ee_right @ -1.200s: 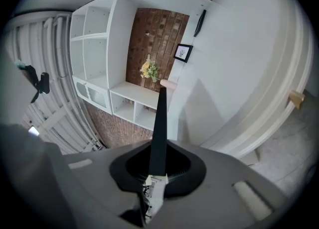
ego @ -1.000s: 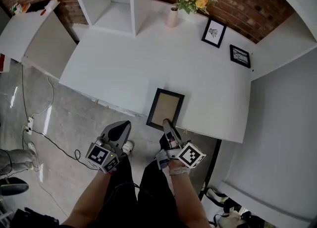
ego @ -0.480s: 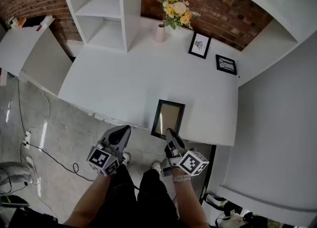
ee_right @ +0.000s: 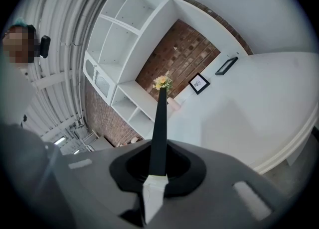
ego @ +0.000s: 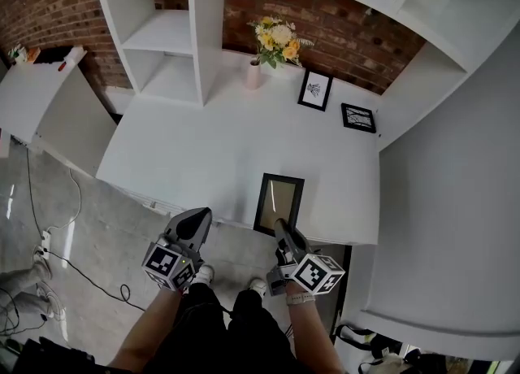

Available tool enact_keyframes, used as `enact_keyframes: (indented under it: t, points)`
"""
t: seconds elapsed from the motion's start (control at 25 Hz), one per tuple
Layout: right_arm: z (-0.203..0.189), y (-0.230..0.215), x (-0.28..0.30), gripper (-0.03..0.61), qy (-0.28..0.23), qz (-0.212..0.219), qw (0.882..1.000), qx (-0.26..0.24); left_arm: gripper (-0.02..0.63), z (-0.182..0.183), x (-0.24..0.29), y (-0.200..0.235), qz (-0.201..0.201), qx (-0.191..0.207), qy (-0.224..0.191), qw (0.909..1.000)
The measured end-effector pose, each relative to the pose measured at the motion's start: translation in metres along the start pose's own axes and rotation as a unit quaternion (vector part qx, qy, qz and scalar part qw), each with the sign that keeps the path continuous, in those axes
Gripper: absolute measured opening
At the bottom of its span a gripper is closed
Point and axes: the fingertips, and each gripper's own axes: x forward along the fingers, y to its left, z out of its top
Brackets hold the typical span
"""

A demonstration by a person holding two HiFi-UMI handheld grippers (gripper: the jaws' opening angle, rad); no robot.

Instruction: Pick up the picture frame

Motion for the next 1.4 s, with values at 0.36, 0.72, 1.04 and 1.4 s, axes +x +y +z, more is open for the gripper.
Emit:
enact_keyframes:
  t: [0.36,0.72,1.04,1.4]
  points:
    - [0.022,0.013,-0.008,0.029,-0.02,-0.025,0.994,-0.107,-0.006,0.015,0.006,-0.002,-0.006,0.001,-0.013,0.9999]
    - [0.035,0.019,-0.01,0.029,-0.017,-0.053,0.98,-0.192,-0.006,0.033,0.015,-0.007,-0.016,0.006,-0.027,0.9995]
    - [0.055,0.03,-0.009,0.029,-0.039,-0.065,0.965,-0.253,-0.006,0.044,0.023,-0.005,-0.014,0.01,-0.039,0.9991]
    - [0.081,0.043,-0.018,0.029,-0.084,-0.06,0.947,-0.304,-0.006,0.061,0.034,-0.006,-0.006,0.009,-0.06,0.9982]
